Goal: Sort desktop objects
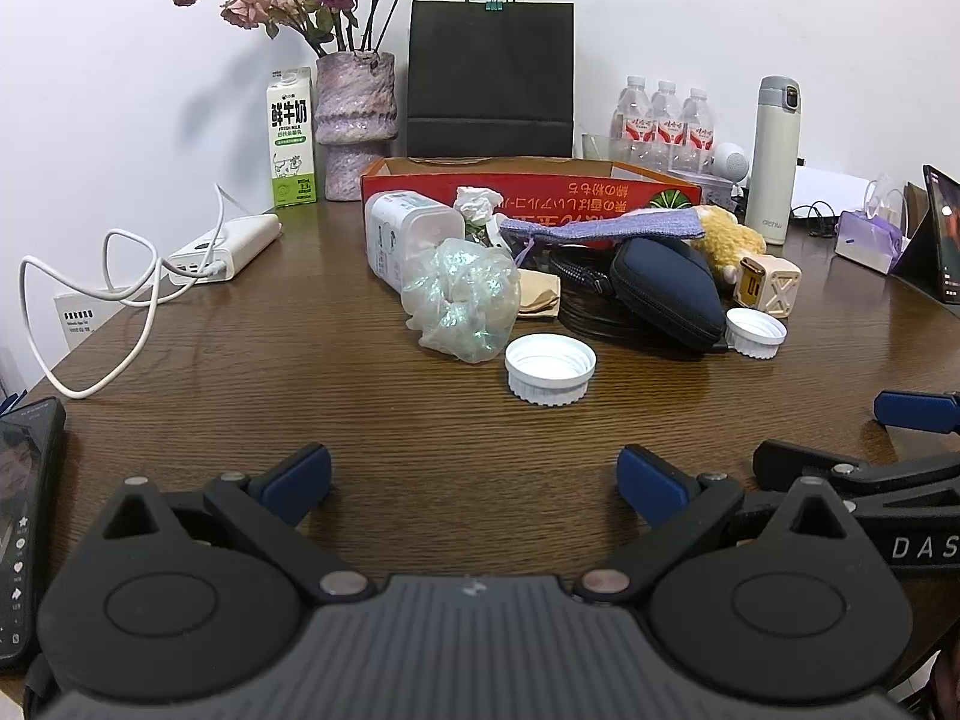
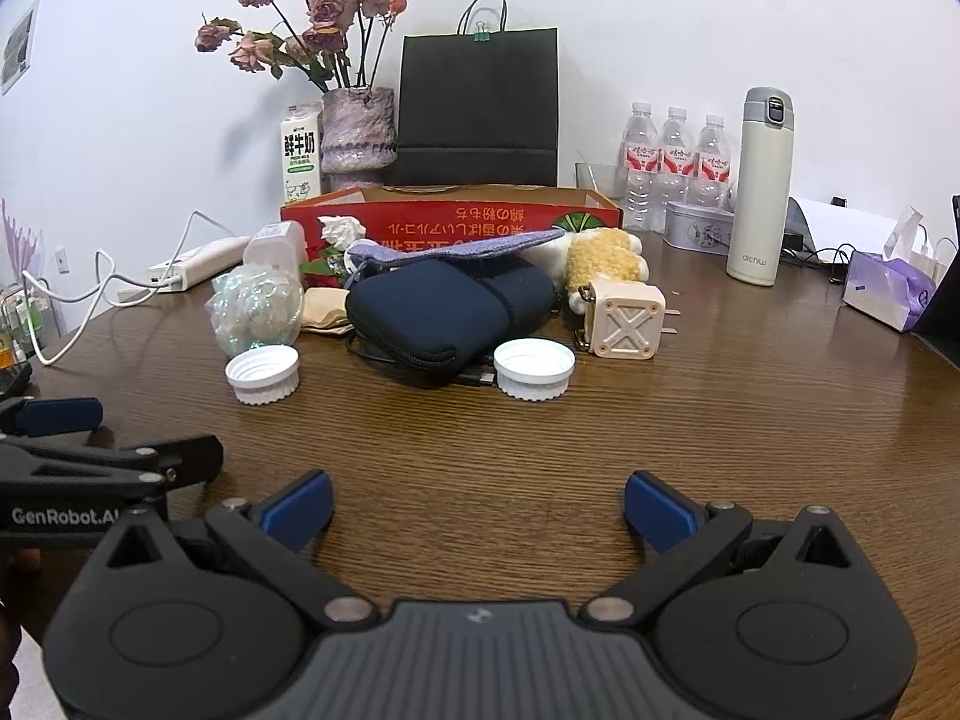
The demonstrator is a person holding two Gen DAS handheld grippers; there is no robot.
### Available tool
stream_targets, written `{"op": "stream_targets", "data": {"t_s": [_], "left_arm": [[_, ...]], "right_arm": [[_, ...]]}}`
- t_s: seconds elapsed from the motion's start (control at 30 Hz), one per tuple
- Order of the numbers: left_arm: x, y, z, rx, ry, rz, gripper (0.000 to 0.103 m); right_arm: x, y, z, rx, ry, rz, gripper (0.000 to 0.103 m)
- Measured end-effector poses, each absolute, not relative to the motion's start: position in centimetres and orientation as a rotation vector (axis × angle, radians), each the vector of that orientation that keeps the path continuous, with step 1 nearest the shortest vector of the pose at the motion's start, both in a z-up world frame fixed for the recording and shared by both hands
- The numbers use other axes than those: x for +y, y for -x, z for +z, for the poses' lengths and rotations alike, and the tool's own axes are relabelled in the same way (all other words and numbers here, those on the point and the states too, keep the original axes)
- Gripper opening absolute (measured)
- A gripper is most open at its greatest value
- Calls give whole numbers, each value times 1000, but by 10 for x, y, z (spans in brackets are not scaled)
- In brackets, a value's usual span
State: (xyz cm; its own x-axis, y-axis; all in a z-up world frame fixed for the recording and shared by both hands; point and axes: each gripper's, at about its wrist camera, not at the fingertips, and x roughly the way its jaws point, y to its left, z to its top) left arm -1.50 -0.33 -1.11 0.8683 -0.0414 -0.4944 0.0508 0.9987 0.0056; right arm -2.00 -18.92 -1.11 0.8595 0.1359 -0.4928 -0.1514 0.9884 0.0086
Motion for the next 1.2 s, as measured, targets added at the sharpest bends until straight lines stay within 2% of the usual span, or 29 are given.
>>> {"op": "stream_targets", "data": {"t_s": [1.2], "left_arm": [[-4, 18, -14, 494, -16, -40, 103]], "right_arm": [[-191, 24, -17, 470, 31, 165, 103]]}}
